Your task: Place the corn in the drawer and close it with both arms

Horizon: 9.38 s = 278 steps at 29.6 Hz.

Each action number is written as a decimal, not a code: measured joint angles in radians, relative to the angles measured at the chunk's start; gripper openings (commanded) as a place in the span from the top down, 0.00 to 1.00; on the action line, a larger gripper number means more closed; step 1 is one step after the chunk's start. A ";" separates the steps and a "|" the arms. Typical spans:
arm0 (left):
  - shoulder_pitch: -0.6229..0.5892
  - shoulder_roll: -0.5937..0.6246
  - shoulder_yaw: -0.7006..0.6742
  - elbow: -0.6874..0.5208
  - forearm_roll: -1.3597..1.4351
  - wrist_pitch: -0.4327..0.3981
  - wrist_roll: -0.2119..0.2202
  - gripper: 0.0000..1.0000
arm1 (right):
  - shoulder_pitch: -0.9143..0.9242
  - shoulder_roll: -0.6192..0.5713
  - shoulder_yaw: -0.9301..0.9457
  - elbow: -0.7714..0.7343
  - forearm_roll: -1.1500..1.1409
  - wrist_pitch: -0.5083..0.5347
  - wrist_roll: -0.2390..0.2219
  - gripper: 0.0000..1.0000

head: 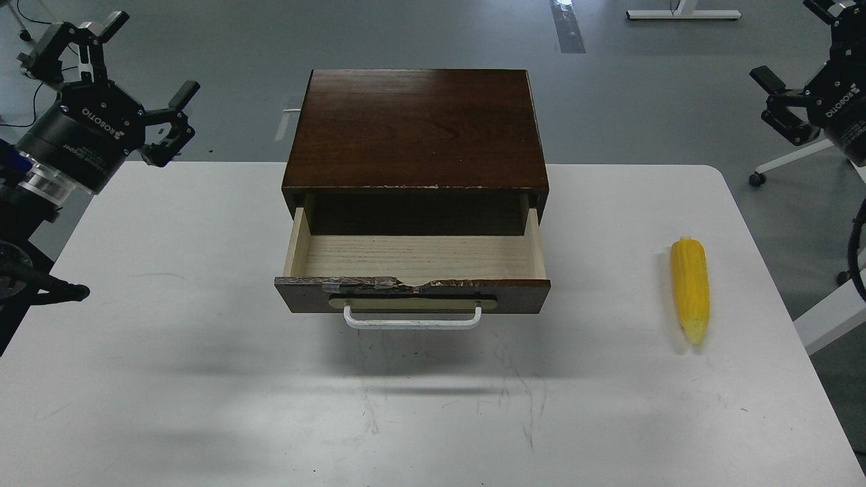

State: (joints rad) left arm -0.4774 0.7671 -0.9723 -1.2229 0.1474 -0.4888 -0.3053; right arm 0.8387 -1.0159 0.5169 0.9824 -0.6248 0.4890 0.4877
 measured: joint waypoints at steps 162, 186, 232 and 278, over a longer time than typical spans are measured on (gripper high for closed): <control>0.010 -0.010 -0.039 -0.020 0.034 0.000 -0.046 0.02 | 1.074 0.683 -1.012 0.208 -0.461 -0.241 0.001 0.04; -0.044 0.042 -0.044 -0.308 0.656 0.000 -0.184 1.00 | 0.102 0.166 -0.283 0.231 0.180 -0.252 0.001 0.03; 0.137 -0.088 0.452 -0.485 1.451 0.000 -0.183 1.00 | -0.043 0.166 -0.221 0.187 0.180 -0.291 0.001 0.03; 0.192 -0.103 0.387 -0.299 1.138 0.072 -0.183 1.00 | -0.064 0.169 -0.219 0.188 0.178 -0.291 0.001 0.03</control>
State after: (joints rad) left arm -0.2853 0.6644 -0.5854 -1.5219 1.2859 -0.4168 -0.4886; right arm 0.7746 -0.8467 0.2976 1.1705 -0.4464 0.1979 0.4887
